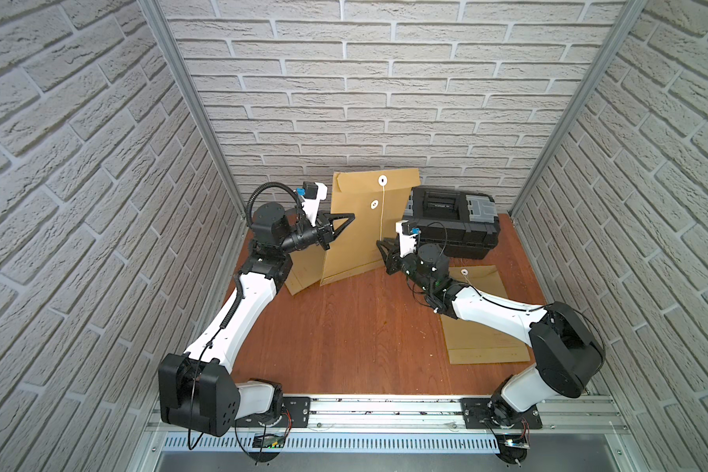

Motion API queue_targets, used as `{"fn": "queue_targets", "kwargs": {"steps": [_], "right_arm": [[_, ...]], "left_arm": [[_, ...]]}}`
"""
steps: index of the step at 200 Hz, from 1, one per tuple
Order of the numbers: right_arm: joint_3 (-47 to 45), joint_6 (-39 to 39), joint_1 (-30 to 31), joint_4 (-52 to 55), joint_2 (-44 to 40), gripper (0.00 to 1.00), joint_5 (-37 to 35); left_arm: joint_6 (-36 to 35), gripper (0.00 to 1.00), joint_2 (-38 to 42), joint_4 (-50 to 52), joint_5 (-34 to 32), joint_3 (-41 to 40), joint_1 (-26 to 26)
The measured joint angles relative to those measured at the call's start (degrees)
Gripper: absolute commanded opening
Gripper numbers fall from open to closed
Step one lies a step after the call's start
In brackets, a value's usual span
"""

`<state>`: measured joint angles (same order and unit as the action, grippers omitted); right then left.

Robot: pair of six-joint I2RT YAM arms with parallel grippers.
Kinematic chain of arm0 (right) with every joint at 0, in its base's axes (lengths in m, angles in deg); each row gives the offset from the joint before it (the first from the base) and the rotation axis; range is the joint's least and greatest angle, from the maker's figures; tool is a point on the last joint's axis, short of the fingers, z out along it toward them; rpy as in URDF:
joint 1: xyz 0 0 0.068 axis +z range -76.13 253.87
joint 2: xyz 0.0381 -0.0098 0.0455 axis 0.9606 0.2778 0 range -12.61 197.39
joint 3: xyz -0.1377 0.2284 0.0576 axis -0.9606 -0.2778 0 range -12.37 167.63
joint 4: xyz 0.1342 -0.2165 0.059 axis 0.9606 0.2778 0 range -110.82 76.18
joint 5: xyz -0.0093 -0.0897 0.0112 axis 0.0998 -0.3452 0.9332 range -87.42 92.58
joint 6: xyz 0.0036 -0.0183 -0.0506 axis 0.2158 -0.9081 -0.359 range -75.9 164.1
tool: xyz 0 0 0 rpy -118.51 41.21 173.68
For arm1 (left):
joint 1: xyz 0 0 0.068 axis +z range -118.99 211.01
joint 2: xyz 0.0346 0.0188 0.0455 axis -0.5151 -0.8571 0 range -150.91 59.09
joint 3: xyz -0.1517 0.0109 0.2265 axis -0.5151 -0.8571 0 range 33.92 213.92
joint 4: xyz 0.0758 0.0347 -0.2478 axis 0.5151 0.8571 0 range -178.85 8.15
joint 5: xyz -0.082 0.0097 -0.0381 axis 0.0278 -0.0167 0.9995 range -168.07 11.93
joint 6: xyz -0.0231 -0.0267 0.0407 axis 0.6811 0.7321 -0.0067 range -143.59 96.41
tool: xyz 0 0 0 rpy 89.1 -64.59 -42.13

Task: Close the mouth of the file bag
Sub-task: Close the file bag.

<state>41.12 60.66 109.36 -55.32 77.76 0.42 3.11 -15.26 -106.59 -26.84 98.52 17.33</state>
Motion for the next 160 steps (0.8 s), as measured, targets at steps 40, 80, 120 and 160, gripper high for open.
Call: {"fn": "queue_targets", "kwargs": {"steps": [40, 80, 120, 160], "right_arm": [[1.16, -1.03, 0.48, 0.50, 1.07, 0.18, -0.70], [1.38, -2.23, 1.22, 0.70, 1.14, 0.10, -1.36], [2.27, -4.15, 2.27, 1.01, 1.14, 0.16, -2.71], [2.97, -5.42, 2.69, 2.08, 1.16, 0.22, -3.91]], "left_arm": [[0.02, 0.00, 0.00, 0.28, -0.02, 0.07, -0.26], [0.09, 0.00, 0.00, 0.70, -0.22, 0.44, -0.28], [0.44, 0.00, 0.00, 0.68, -0.31, 0.94, -0.28], [0.98, 0.00, 0.00, 0.66, -0.37, 0.94, -0.31]]}}
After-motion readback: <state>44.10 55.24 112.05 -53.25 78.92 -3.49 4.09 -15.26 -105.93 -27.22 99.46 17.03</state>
